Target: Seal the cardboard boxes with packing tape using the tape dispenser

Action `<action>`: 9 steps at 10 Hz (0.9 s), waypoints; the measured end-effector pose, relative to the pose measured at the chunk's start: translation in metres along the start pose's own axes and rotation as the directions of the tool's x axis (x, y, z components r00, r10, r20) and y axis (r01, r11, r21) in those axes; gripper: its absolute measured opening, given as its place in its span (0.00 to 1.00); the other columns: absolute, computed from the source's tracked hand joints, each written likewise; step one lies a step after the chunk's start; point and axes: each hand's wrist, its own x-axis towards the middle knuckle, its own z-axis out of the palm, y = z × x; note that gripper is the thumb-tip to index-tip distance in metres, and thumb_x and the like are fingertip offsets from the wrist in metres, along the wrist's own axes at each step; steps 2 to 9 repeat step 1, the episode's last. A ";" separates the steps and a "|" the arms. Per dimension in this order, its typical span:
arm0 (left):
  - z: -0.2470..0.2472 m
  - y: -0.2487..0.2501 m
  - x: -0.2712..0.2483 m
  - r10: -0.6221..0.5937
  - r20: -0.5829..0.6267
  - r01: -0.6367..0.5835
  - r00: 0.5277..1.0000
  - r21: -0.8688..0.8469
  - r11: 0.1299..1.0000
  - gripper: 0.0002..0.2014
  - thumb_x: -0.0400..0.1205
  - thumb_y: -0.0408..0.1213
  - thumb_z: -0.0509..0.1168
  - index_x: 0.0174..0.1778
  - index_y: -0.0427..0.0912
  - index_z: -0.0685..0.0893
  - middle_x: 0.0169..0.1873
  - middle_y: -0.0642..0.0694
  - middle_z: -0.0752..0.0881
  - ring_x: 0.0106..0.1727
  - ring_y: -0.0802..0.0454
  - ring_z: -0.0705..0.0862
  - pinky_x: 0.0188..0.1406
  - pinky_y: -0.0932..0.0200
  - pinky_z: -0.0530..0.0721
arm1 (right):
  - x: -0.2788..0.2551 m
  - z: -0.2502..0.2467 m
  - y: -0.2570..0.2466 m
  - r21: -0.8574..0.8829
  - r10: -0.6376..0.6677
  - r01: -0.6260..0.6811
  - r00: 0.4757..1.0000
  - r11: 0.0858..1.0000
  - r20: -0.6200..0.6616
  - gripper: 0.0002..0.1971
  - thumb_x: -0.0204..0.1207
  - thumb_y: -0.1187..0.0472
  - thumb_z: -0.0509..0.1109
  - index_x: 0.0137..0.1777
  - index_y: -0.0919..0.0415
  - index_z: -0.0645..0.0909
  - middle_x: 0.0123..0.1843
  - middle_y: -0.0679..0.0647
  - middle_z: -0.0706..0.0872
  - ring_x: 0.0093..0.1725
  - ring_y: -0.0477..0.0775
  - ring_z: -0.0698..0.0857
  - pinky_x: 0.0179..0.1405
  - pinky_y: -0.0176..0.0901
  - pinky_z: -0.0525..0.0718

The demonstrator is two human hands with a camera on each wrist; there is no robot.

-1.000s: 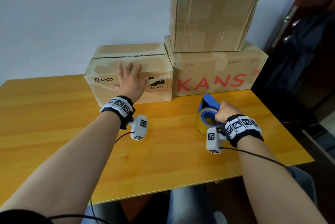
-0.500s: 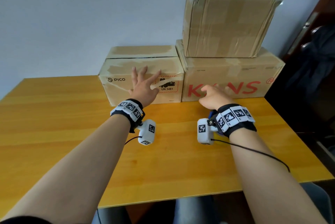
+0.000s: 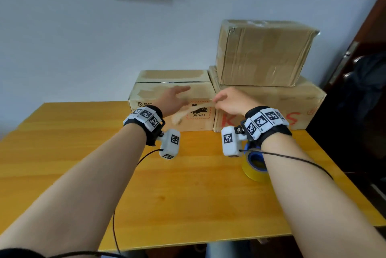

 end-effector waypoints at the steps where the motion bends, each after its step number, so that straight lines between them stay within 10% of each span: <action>1: -0.038 0.028 -0.017 0.102 -0.116 -0.108 0.988 -0.052 0.993 0.18 0.86 0.36 0.65 0.73 0.51 0.83 0.73 0.49 0.81 0.75 0.50 0.77 0.72 0.56 0.71 | -0.002 -0.033 -0.022 0.038 -0.089 0.095 0.987 0.995 -0.131 0.11 0.84 0.60 0.67 0.61 0.48 0.87 0.65 0.48 0.86 0.48 0.46 0.84 0.46 0.41 0.83; 9: -0.038 0.028 -0.017 0.102 -0.116 -0.108 0.988 -0.052 0.993 0.18 0.86 0.36 0.65 0.73 0.51 0.83 0.73 0.49 0.81 0.75 0.50 0.77 0.72 0.56 0.71 | -0.002 -0.033 -0.022 0.038 -0.089 0.095 0.987 0.995 -0.131 0.11 0.84 0.60 0.67 0.61 0.48 0.87 0.65 0.48 0.86 0.48 0.46 0.84 0.46 0.41 0.83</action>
